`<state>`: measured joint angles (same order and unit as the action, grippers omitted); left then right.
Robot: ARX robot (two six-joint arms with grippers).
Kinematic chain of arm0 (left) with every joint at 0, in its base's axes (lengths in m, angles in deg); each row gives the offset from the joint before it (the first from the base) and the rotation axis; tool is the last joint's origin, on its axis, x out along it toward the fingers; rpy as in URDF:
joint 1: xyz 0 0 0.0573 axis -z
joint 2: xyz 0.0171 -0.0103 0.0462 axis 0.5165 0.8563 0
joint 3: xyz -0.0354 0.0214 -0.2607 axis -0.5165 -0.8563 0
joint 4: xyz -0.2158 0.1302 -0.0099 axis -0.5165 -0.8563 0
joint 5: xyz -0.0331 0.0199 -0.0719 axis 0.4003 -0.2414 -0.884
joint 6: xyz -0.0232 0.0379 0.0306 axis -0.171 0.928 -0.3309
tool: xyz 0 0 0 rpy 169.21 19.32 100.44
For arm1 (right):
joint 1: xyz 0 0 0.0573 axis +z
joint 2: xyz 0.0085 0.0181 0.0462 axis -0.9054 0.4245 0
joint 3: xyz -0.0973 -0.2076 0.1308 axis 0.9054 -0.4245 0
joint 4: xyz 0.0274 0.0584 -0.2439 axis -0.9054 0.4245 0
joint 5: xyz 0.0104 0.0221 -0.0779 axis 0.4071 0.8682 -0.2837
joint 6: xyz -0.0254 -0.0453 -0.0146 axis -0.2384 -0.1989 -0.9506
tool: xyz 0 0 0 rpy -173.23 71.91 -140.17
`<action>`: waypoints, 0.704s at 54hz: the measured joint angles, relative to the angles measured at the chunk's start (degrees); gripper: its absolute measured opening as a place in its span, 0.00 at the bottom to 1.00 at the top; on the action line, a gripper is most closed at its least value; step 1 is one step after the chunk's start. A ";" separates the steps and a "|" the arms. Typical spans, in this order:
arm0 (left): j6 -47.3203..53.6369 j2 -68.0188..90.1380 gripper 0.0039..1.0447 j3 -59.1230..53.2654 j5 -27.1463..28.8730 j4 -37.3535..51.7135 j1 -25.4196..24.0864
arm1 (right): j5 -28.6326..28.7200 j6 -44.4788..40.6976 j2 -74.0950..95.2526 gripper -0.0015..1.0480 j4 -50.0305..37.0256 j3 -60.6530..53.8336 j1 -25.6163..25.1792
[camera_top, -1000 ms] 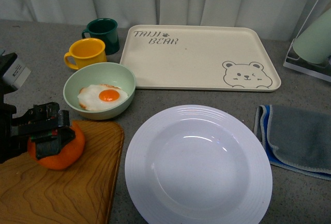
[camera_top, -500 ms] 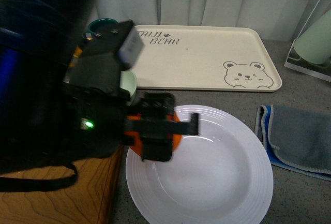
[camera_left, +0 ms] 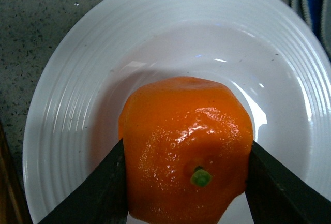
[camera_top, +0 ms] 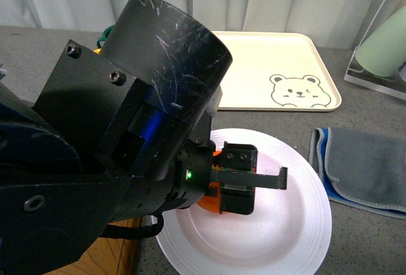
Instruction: Place orange and plate with both arms
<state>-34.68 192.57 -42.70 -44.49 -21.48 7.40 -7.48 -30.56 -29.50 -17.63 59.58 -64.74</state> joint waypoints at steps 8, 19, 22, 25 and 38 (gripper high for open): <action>-0.94 1.05 0.63 0.48 -0.50 -1.05 -0.20 | 0.00 0.00 0.00 0.91 0.00 0.00 0.00; -2.29 -1.16 0.96 0.46 -2.58 -0.98 -0.66 | 0.00 0.00 0.02 0.91 0.00 0.00 0.00; -2.93 -2.10 0.94 0.17 -2.64 -0.66 -1.03 | 0.00 0.00 0.00 0.91 0.00 0.00 0.00; -3.91 -3.30 0.93 -0.50 -3.10 0.26 -1.60 | 0.00 0.00 0.00 0.91 0.00 0.00 0.00; 5.46 -7.19 0.79 -12.07 18.49 27.67 -5.40 | 0.04 -0.02 0.02 0.91 0.00 0.00 0.00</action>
<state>-29.22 185.38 -54.77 -26.00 6.19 2.00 -7.43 -30.58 -29.48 -17.63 59.58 -64.74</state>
